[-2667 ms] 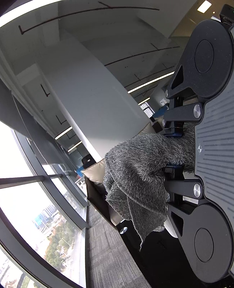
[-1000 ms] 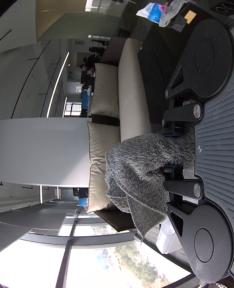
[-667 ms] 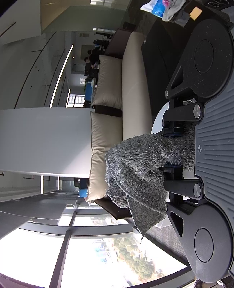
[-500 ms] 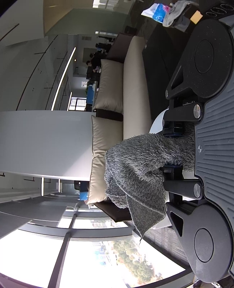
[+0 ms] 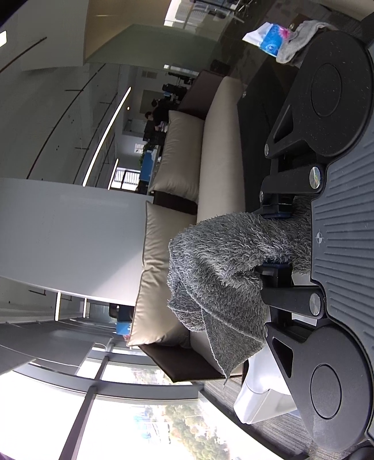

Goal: Clean container
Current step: 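Wipe the kettle's rim with the cloth in the left tool while the right tool holds it, then rotate the kettle with the right tool while the left tool wipes its side with the cloth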

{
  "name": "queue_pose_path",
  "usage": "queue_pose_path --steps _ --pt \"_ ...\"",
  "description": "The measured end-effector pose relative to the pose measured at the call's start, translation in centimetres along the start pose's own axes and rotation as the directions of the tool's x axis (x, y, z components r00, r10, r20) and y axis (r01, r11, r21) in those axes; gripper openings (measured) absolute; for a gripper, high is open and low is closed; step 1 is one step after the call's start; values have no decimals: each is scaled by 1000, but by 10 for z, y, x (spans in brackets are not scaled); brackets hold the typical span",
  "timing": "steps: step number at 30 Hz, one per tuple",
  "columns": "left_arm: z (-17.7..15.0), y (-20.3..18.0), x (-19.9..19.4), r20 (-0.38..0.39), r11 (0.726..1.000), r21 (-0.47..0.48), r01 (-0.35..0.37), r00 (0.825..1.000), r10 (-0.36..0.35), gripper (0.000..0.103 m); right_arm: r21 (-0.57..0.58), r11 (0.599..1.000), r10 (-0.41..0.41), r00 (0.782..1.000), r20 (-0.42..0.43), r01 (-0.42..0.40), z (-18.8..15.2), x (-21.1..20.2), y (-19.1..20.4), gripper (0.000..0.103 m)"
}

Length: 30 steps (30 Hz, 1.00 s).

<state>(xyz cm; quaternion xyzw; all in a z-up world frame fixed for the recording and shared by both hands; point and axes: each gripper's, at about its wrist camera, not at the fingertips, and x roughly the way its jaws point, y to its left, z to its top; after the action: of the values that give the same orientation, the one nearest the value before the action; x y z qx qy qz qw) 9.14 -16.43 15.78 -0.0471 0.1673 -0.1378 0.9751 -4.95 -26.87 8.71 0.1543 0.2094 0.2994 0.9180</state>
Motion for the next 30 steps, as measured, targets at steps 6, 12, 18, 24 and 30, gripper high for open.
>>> queue_pose_path --steps 6,12,18,24,30 --pt "5 20 4 17 999 -31 -19 1000 19 23 -56 998 -1 1000 -10 1 -5 1 11 91" --pt "5 51 -8 53 994 -90 -56 997 60 23 -98 994 -48 999 12 49 -13 9 27 91" --pt "2 69 -24 92 991 -113 -71 992 81 22 -107 984 -138 990 39 141 -26 22 45 91" --pt "-9 94 -45 136 971 -214 -104 981 135 22 -82 969 -225 971 82 231 -37 32 59 91" --pt "-31 126 -65 146 941 -301 -155 968 206 22 -99 948 -293 951 101 303 -45 50 73 93"
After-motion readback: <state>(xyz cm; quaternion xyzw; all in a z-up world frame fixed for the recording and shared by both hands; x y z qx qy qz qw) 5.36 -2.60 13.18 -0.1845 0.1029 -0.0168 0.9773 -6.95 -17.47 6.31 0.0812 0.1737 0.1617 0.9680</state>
